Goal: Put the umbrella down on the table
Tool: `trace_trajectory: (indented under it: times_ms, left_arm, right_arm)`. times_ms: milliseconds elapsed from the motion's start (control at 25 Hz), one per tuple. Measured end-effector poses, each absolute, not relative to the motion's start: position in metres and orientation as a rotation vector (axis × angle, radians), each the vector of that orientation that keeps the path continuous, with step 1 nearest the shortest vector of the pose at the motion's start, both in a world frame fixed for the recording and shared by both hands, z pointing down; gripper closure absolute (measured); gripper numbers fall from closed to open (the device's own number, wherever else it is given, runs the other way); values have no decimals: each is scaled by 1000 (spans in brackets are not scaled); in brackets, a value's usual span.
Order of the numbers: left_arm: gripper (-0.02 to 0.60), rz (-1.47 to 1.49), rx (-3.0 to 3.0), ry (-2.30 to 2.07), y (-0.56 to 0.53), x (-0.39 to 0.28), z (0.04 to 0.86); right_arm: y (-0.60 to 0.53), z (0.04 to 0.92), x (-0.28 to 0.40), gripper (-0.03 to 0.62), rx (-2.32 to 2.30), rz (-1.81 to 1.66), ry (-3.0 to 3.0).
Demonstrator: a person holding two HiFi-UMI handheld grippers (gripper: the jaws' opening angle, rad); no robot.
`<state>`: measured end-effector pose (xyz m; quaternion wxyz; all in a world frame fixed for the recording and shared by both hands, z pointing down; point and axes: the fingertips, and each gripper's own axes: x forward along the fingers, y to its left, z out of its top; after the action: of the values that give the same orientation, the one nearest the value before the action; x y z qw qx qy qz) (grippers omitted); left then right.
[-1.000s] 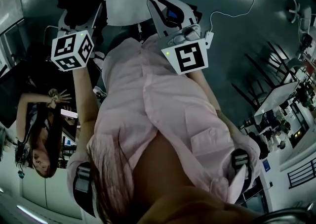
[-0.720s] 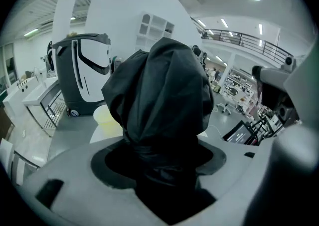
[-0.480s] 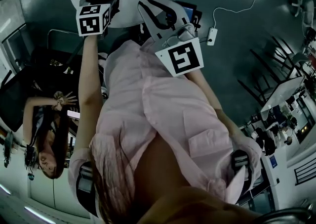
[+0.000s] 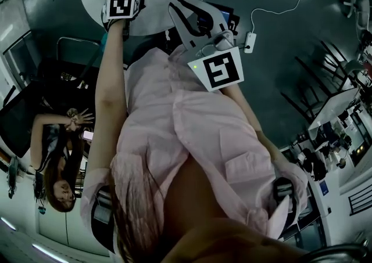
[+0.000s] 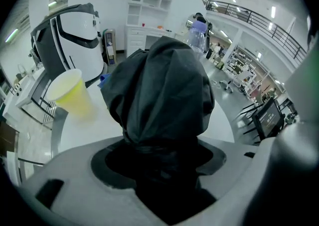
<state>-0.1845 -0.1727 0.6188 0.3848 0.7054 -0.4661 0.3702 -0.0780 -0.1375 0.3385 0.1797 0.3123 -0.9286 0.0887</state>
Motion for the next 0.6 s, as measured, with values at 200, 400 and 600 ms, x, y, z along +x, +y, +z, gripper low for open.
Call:
trace_trajectory:
  times_ms: [200, 400, 600]
  left_arm:
    - [261, 1027, 1724, -1155, -174, -191, 636]
    - [261, 1051, 1663, -1120, -170, -196, 659]
    - [259, 1050, 1657, -1114, -169, -200, 664]
  right_arm:
    - [-139, 340, -76, 551, 888, 257, -2609]
    - [-141, 339, -75, 551, 920, 288, -2610]
    - [-142, 339, -76, 551, 928, 301, -2607]
